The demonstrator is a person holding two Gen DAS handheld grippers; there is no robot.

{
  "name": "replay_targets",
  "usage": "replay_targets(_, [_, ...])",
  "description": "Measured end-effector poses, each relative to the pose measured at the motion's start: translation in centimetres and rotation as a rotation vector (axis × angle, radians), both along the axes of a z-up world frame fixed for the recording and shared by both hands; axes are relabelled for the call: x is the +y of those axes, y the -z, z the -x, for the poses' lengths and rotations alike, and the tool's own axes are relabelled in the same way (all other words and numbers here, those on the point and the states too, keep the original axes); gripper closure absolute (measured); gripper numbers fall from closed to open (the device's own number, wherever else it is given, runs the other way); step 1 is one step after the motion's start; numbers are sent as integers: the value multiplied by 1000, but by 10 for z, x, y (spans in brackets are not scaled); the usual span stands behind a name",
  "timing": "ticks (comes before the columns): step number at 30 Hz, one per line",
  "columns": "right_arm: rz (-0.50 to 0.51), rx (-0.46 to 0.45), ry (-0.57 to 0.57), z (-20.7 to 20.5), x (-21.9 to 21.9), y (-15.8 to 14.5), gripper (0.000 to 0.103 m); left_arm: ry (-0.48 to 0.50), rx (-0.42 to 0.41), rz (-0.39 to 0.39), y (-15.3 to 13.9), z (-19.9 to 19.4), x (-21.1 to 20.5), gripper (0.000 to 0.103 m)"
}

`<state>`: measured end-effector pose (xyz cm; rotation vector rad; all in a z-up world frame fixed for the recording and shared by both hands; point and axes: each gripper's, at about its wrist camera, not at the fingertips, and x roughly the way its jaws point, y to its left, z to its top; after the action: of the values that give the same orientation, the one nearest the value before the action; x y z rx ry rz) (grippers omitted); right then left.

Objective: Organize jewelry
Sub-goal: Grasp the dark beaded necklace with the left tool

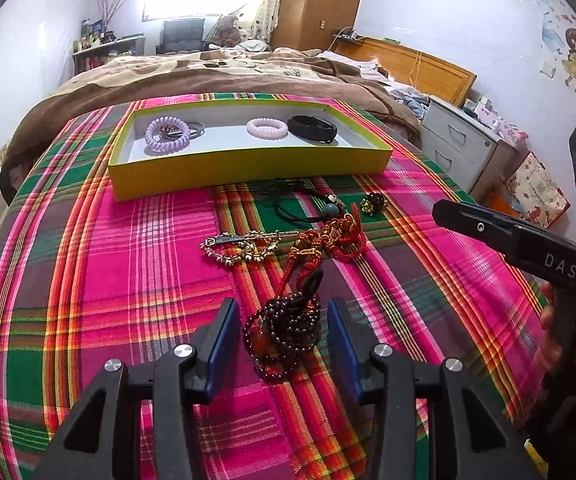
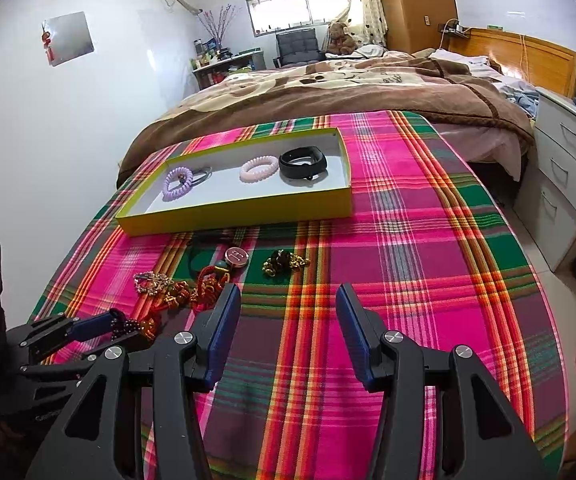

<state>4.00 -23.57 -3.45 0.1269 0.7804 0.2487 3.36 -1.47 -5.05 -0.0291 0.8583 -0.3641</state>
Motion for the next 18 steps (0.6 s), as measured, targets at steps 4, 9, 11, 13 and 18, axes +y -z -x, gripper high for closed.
replay_targets(4, [-1, 3, -8, 2, 3, 2, 53, -10, -7, 14, 0, 1, 3, 69])
replay_targets(9, [5, 15, -6, 1, 5, 6, 53, -18, -25, 33, -2, 5, 10, 79])
replay_targets(11, [3, 17, -4, 1, 5, 6, 53, -26, -25, 37, -3, 4, 13, 79])
replay_targets(13, [4, 17, -5, 1, 6, 6, 53, -37, -35, 47, -5, 5, 17, 79])
replay_targets(18, [-17, 30, -28, 1, 19, 6, 53, -59, -51, 64, -10, 6, 30, 80])
